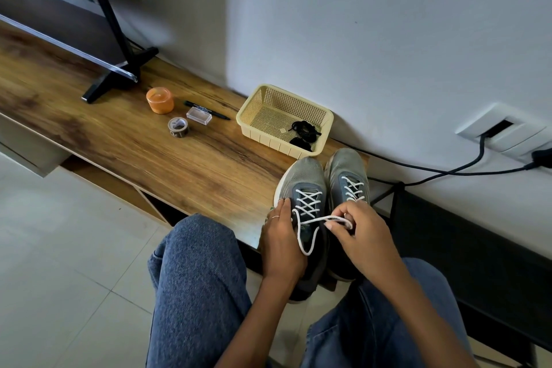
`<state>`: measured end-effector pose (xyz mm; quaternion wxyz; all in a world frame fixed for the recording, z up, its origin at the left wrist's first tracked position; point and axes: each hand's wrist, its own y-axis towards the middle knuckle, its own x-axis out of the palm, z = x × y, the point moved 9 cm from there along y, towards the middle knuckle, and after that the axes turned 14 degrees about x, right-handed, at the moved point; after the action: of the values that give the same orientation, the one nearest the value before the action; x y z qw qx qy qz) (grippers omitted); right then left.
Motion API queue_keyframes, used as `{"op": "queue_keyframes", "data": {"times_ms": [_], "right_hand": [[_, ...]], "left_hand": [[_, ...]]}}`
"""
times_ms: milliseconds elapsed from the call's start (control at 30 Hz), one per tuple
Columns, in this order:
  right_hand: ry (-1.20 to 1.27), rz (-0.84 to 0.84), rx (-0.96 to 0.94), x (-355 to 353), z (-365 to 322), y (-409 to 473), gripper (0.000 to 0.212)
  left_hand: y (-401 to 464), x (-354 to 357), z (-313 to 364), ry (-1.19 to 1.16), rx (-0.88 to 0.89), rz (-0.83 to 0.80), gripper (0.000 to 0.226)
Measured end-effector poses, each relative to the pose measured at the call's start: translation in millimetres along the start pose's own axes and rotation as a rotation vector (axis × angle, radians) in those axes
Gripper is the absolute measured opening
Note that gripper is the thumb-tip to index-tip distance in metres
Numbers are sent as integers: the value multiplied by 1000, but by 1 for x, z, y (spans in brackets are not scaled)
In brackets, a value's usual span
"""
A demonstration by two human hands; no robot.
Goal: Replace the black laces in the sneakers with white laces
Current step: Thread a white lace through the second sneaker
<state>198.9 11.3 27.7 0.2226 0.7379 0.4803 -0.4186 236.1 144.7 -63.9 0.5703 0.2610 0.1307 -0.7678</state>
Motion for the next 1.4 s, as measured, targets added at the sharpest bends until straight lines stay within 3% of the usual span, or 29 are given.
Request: {"op": "queue_keyframes", "data": {"times_ms": [167,533,633,733,800,900,1100,1233,1300,1400], "right_hand": [[-109,-40,80,4,18,5,9],[-102,82,59,3,8,-5,13],[94,-17,131,7,17,-5,10],[384,-251,345,17,30,-5,4],[470,-317,441,23,38,-9,22],[436,-201,456,21,41,-16,39],[212,40,290,19,20,-27,47],[144,94,284,19,18,-24,45],[134,106,280,18,18,-22,43],[114,117,294,19,23,-20,41]], "left_hand": [[0,1,2,0,4,-22,69],[0,1,-1,39,23,-13,76],[0,-3,0,-1,10,13,69],[-2,-13,2,-78,-24,35,51],[-5,-22,4,-107,-22,33,40],[-8,-31,2,-113,1,-2,32],[-10,-42,-1,-171,-21,12,13],[-5,-51,-1,-145,-78,84,11],[-6,-61,-7,-138,-155,150,13],[-10,-84,-18,-293,-302,380,14]]}}
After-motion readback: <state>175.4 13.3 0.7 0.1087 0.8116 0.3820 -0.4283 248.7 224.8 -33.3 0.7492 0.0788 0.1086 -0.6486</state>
